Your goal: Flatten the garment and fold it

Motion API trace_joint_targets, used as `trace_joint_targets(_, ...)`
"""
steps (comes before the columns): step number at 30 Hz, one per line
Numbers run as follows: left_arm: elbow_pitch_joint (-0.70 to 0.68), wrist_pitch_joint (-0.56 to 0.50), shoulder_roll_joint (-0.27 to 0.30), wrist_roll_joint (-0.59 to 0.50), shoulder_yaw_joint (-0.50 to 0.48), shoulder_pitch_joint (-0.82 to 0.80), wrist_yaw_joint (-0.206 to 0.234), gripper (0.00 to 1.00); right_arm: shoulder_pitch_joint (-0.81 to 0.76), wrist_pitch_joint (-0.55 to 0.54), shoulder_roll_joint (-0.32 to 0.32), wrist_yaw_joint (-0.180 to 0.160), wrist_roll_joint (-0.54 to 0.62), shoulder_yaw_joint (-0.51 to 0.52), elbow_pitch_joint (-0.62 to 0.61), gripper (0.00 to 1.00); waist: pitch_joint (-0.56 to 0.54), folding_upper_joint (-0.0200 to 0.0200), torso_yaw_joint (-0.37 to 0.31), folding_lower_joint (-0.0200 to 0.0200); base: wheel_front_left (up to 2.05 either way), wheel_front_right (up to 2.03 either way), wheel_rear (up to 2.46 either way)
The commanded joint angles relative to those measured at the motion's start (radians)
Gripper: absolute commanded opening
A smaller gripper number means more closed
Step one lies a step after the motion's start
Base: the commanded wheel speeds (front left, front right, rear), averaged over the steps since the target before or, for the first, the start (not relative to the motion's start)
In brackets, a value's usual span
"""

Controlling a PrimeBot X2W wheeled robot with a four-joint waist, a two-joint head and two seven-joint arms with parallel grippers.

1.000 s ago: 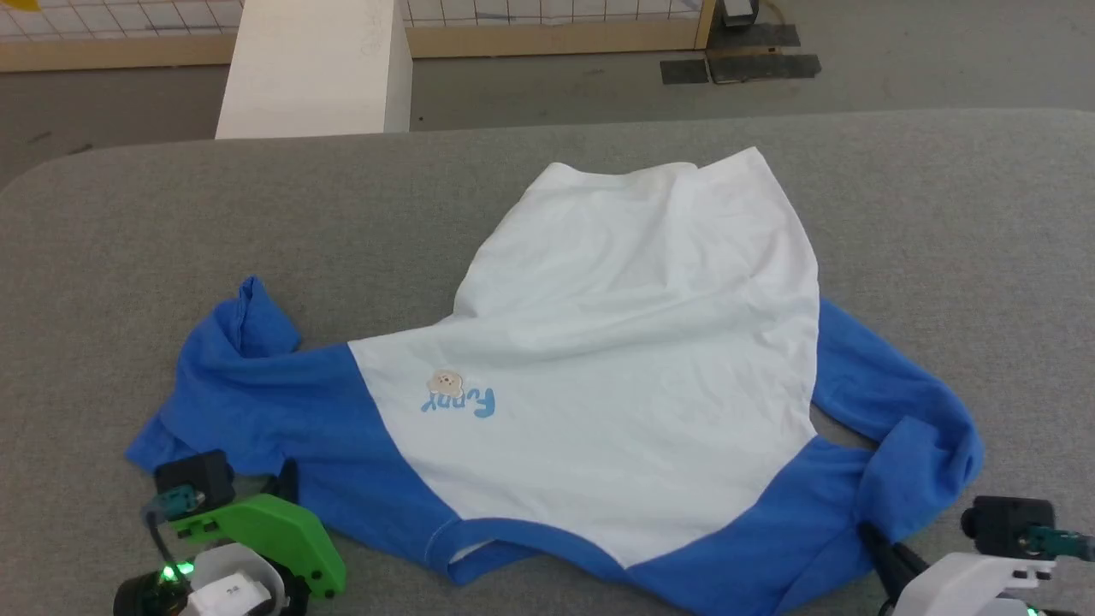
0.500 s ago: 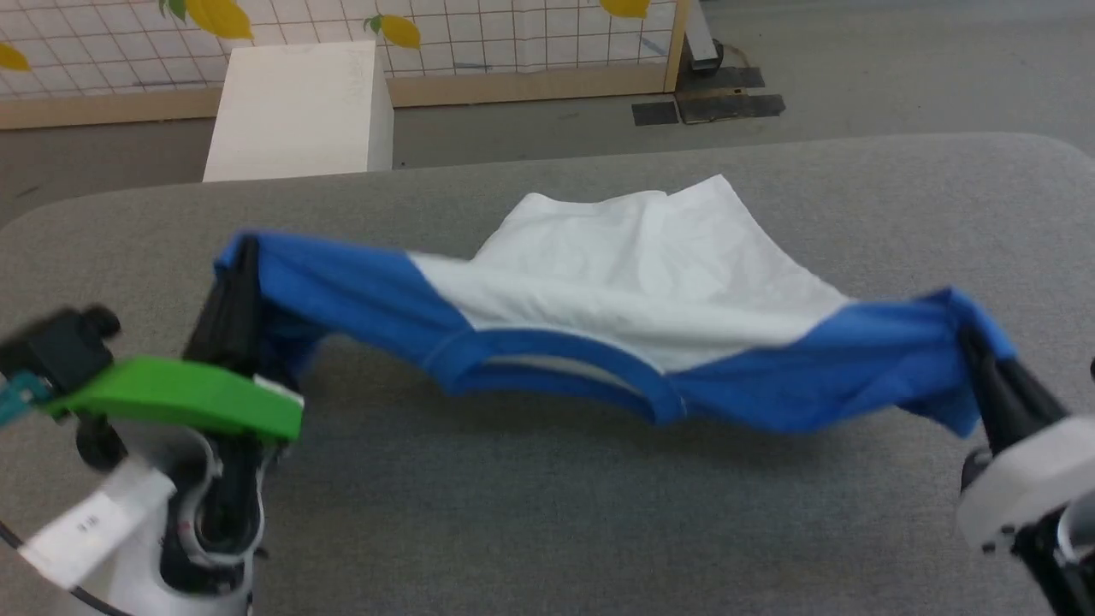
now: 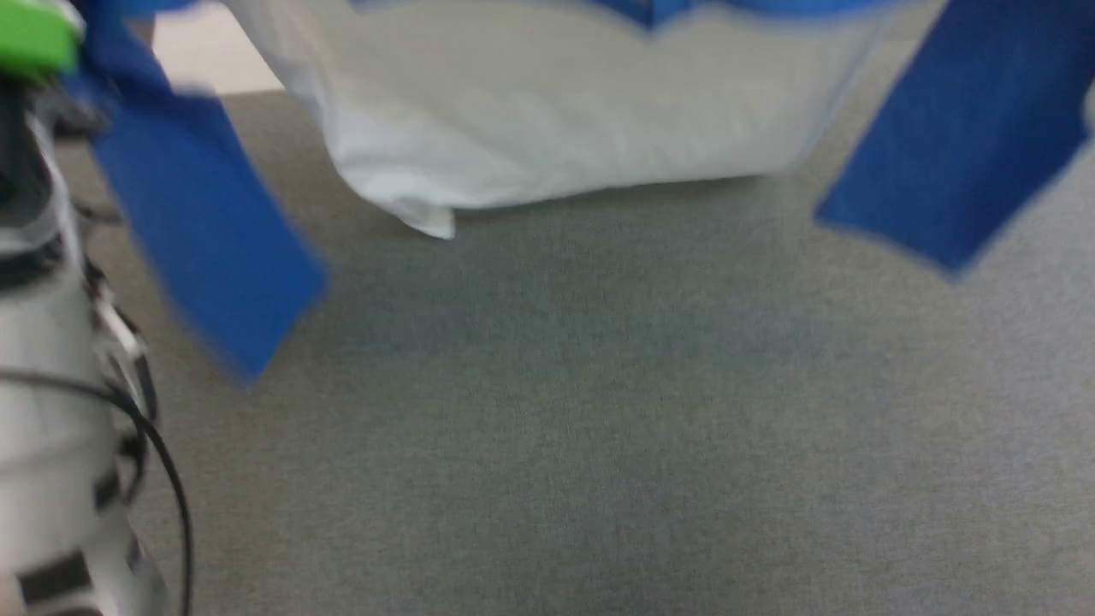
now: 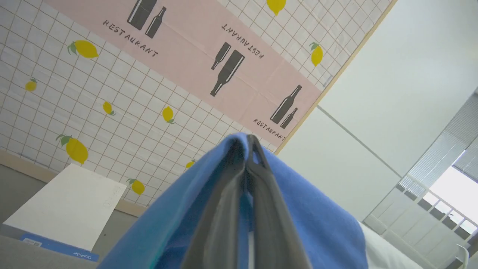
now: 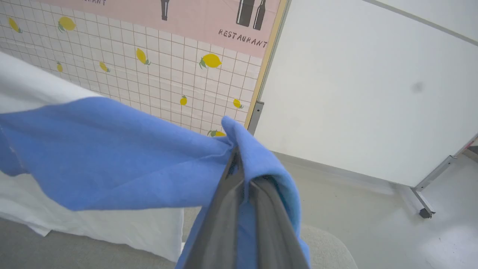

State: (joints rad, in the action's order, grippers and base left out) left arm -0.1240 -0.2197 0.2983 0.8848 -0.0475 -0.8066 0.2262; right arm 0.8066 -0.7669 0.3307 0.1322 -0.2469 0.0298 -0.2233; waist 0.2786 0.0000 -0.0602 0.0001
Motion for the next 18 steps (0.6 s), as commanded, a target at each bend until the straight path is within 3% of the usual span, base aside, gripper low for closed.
trace_joint_targets(1,0.032,0.003,0.017,0.004,-0.015,-0.067,0.011,0.0,0.074,0.013,0.006,-0.002,0.01,-0.008,0.041,0.0,0.125,0.0,-0.013,-0.0001,0.0,0.0,0.0)
trace_joint_targets(7,0.17,0.044,0.05,-0.026,-0.037,-0.31,0.03,0.0,0.377,0.109,0.013,-0.002,0.088,-0.06,0.244,0.0,0.244,0.0,-0.015,-0.0001,0.0,0.0,0.0)
trace_joint_targets(18,0.325,0.218,0.041,-0.053,-0.07,-0.626,0.009,0.0,0.741,0.413,-0.068,-0.002,0.262,-0.039,0.526,0.0,0.368,0.0,0.002,-0.0001,0.0,0.0,0.0)
